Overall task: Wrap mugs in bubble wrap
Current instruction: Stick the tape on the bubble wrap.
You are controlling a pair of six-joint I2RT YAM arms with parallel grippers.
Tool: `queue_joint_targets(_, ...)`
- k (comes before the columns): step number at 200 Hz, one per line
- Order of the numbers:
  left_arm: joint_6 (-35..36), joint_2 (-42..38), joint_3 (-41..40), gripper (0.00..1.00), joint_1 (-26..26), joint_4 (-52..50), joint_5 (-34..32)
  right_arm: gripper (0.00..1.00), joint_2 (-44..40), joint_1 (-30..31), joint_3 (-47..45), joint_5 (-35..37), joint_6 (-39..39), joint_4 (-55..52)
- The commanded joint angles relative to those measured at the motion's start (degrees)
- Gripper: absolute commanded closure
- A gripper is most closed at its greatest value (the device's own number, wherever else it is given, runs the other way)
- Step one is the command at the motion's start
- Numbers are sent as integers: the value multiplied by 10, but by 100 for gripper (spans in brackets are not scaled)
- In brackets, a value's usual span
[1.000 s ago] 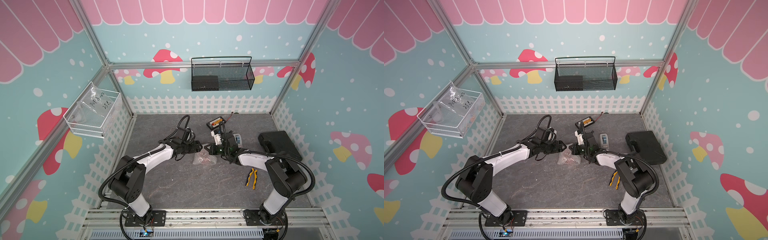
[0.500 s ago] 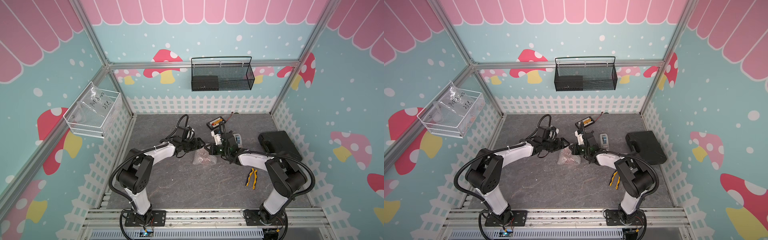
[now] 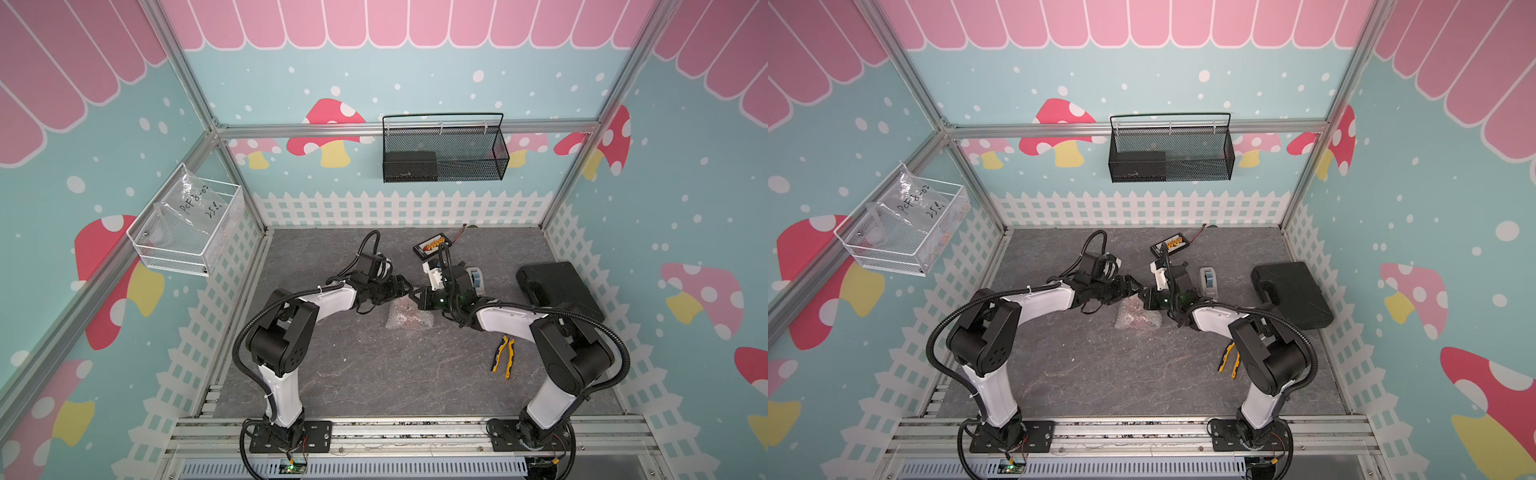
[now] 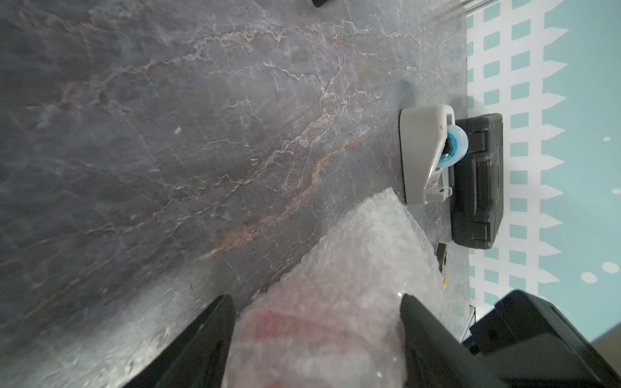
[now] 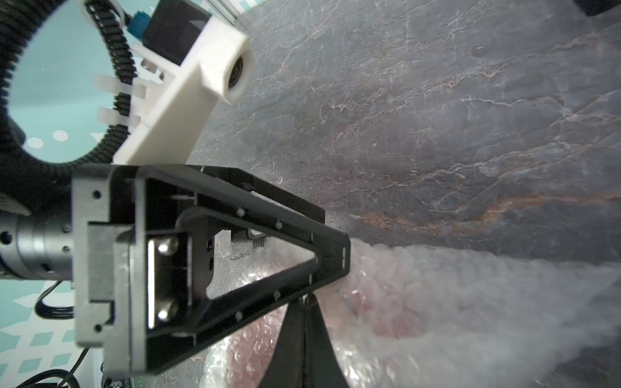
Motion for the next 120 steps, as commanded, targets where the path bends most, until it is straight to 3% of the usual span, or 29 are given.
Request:
queue_joint_targets(1,-7,24,12,23,2,-34,-32,100,-2,1,-10,11,5,20)
queue_joint_targets(27,-3,33,10,29,0,-46,-42,100,-7,2,-12,19,7,19)
queue_joint_targets(72,2,33,-13,30,-5,-43,-60,75,-36,11,0,51,-4,-14)
queue_joint_targets(120,11,29,-15,31,-6,-45,-67,65,-70,29,19,109,-54,-109)
